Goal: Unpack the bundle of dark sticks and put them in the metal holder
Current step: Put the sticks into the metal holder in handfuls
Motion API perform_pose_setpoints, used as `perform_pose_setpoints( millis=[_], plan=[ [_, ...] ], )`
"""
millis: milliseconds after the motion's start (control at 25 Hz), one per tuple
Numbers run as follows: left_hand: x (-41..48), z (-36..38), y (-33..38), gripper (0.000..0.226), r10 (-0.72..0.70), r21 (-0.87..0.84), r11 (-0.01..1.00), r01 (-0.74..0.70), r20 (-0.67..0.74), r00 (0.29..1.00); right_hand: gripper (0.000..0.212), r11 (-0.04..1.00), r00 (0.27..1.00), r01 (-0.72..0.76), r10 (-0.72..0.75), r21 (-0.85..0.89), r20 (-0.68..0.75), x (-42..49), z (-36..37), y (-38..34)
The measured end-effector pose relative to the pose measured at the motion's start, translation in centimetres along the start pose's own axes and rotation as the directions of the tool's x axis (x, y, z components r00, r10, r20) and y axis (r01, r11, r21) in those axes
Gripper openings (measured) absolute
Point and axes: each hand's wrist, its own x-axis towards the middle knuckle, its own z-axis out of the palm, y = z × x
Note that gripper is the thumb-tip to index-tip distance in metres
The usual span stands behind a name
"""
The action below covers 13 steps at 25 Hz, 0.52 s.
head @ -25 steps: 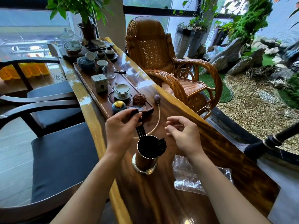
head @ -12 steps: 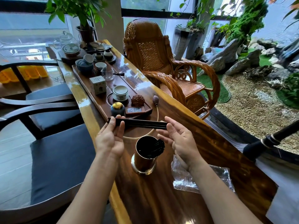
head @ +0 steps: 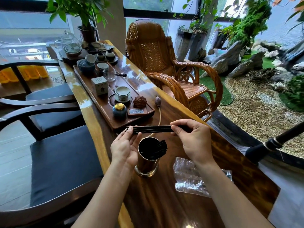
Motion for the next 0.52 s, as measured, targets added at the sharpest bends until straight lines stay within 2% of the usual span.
perform_pose_setpoints(
  millis=[160,200,240,280,320,360,400,520],
  plan=[
    [0.7,-1.0,-0.2,0.027,0.012,0.143,0.99,-0.018,0.048,0.999,0.016,0.991,0.998,0.058,-0.056,-0.118,0.017,0.5,-1.1,-0.7],
    [0.8,-1.4,-0.2,0.023,0.029,0.217,0.975,-0.041,0.059,0.998,0.015,0.985,0.997,0.071,-0.069,-0.154,0.018,0.6,-1.5,-0.7],
    [1.0,-1.8,-0.3,0.021,0.082,0.367,0.924,-0.104,0.075,0.994,0.015,0.977,0.996,0.086,-0.083,-0.198,0.022,0.9,-1.9,-0.8],
    [1.3,-2.3,-0.4,0.02,0.17,0.575,0.791,-0.208,0.12,0.978,0.014,0.964,0.995,0.099,-0.093,-0.245,0.036,1.1,-2.3,-0.8],
    [1.5,-3.0,-0.5,0.021,0.248,0.751,0.579,-0.315,0.206,0.947,0.013,0.948,0.993,0.111,-0.097,-0.3,0.062,1.4,-2.7,-0.7],
    [1.6,-3.6,-0.6,0.024,0.282,0.842,0.363,-0.399,0.308,0.909,0.012,0.924,0.99,0.126,-0.096,-0.361,0.1,1.8,-2.9,-0.7],
    [1.6,-4.1,-0.8,0.027,0.276,0.865,0.21,-0.455,0.394,0.877,0.011,0.894,0.985,0.145,-0.092,-0.423,0.144,2.1,-3.0,-0.7],
    [1.4,-4.9,-1.3,0.033,0.19,0.825,-0.021,-0.565,0.558,0.808,0.009,0.826,0.962,0.205,-0.07,-0.525,0.265,3.3,-1.8,-0.6]
  ],
)
